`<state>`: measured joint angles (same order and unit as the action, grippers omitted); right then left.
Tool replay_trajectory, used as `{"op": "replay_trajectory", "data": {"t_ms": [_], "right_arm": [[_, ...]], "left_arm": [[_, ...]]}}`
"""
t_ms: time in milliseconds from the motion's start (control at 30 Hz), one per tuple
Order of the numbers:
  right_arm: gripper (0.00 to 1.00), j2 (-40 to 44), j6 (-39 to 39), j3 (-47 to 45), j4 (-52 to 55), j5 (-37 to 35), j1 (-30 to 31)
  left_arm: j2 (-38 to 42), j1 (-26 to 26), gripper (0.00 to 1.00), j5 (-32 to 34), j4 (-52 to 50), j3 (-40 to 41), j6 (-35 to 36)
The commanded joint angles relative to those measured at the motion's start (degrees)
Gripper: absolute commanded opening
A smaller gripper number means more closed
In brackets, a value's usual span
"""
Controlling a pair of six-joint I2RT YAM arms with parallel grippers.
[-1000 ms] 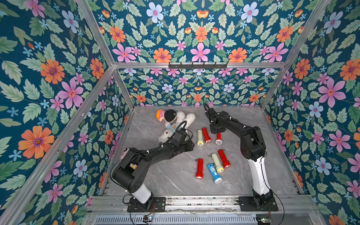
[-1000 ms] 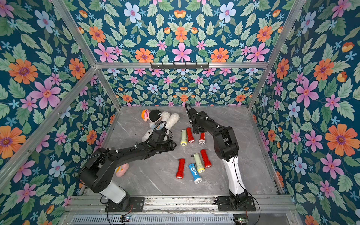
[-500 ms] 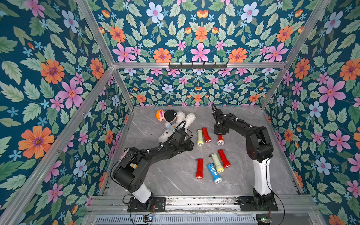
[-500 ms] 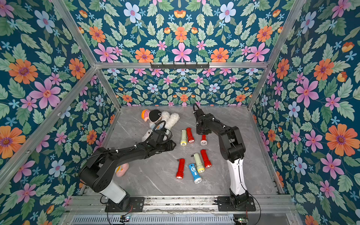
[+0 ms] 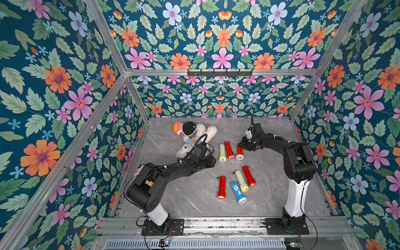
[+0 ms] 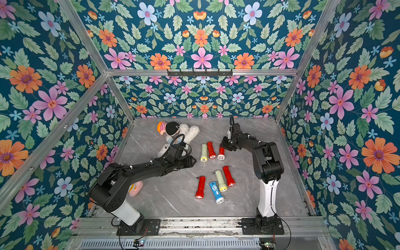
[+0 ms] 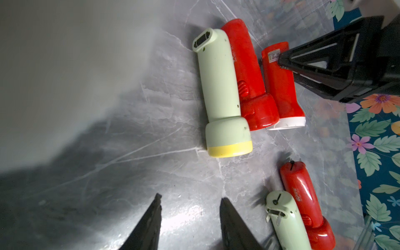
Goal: Close the plug at the bottom of the flashlight
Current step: Adjust the flashlight at the center of the board.
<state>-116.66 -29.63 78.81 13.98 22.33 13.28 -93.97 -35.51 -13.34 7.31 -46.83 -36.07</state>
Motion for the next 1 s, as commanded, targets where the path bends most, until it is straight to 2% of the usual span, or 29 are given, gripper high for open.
{"op": "replay_trajectory", "data": {"t_ms": [0,167,467,600,967], "right_arm": [[0.05,-0.37,-1.57,-0.10,-5.64,6.66,-0.18],[0.24,-1.77,-2.06,0.77,-3.89,6.94,-0.40],[0.38,-1.91,-0.09,3.62,7.05,-1.59,-0.45],[0.41,-1.72,0.58,3.25,9.04,-4.19,-0.48],[0.37,0.23,2.02,1.85,12.92,-8.97,-0.50]], "left_arm": [[-0.37,0.11,0.47,-0.01,1.00,-0.54,-0.56],[-0.40,0.09,0.47,-0.37,0.86,-0.86,-0.36],[0.05,0.09,0.47,-0.72,0.51,-1.07,-0.28],[0.44,0.14,0.47,-0.72,0.34,-1.07,-0.38],[3.78,0.09,0.48,0.25,-0.11,0.62,-0.84]]}}
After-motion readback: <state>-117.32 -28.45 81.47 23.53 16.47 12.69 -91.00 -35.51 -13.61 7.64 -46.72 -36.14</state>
